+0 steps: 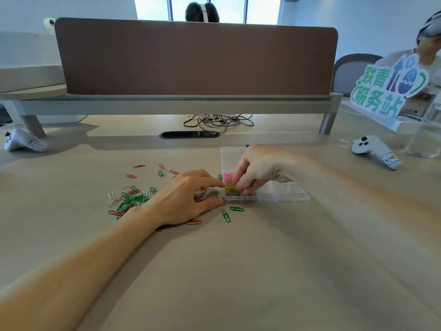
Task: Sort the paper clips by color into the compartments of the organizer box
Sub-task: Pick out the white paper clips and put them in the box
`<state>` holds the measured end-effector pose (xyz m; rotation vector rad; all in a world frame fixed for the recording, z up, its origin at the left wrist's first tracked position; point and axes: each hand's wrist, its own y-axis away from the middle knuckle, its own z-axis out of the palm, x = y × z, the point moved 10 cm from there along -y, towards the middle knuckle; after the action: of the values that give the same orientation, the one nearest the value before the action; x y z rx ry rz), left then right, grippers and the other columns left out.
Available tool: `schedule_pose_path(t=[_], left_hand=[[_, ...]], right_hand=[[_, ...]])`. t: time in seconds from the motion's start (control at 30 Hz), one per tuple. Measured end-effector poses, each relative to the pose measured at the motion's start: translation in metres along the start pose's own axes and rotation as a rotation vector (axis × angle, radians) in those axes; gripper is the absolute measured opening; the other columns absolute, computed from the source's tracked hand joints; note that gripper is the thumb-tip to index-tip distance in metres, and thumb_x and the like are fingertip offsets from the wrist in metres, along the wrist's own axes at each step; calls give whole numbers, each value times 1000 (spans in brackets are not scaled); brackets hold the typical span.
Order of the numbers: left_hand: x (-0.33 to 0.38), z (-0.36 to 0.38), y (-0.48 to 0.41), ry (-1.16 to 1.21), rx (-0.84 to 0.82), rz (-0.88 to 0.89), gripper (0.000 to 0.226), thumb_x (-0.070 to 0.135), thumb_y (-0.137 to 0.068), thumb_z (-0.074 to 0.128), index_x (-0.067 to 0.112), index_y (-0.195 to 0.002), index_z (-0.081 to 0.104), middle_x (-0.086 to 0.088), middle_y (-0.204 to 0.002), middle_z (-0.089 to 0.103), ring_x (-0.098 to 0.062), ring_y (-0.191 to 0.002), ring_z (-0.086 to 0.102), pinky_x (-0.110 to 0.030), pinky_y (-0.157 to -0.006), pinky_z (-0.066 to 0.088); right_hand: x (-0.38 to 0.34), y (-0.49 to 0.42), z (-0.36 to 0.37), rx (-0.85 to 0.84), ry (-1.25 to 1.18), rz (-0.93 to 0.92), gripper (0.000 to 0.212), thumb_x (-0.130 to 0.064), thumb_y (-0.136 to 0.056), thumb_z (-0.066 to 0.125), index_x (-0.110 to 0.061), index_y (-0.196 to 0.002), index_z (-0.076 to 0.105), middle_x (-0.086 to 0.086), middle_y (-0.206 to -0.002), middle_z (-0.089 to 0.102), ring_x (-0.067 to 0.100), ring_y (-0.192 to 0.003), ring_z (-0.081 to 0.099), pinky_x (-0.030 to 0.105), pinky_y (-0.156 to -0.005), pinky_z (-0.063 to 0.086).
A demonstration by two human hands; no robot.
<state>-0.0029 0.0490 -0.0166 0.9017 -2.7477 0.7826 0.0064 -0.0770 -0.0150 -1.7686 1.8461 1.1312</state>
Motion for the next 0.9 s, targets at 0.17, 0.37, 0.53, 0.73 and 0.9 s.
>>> schedule_pose_path(t=[0.17, 0.37, 0.53, 0.73, 0.9], left_hand=[[0, 2, 0, 6, 3, 9, 41, 50, -86, 61, 28, -121, 64, 11, -108, 64, -3, -92, 59, -26, -83, 51], [1, 1, 0, -2, 10, 21, 40, 49, -86, 61, 29, -121, 63, 11, -104, 66, -4, -91, 59, -25, -83, 50], [1, 1, 0, -9, 8, 32, 39, 48, -87, 61, 30, -121, 63, 11, -104, 66, -4, -90, 59, -28, -82, 52], [0, -2, 0, 18, 53, 32, 29, 37, -91, 59, 23, -114, 68, 9, -102, 67, -4, -90, 61, -26, -81, 51], [-16, -42, 3, 115, 292, -161, 15, 16, -94, 57, 20, -100, 70, 13, -92, 67, 1, -83, 61, -7, -69, 44]], right_hand=[[-5, 2, -3, 31, 139, -39, 20, 10, -74, 75, -3, -90, 76, 16, -88, 73, 28, -78, 73, 34, -74, 61], [-7, 6, -9, 42, 173, -67, 22, 9, -73, 76, -3, -91, 74, 16, -88, 72, 30, -82, 73, 37, -76, 61], [-4, 10, -15, 58, 146, -103, 17, 5, -79, 73, -10, -86, 74, 15, -89, 71, 30, -85, 72, 37, -76, 61], [2, 15, -17, 145, 142, -188, 19, 3, -78, 73, -16, -82, 75, 8, -82, 72, 28, -80, 72, 28, -65, 60], [4, 20, -21, 262, 185, -263, 14, -9, -76, 78, -21, -83, 77, -1, -78, 75, 22, -81, 72, 33, -63, 55]])
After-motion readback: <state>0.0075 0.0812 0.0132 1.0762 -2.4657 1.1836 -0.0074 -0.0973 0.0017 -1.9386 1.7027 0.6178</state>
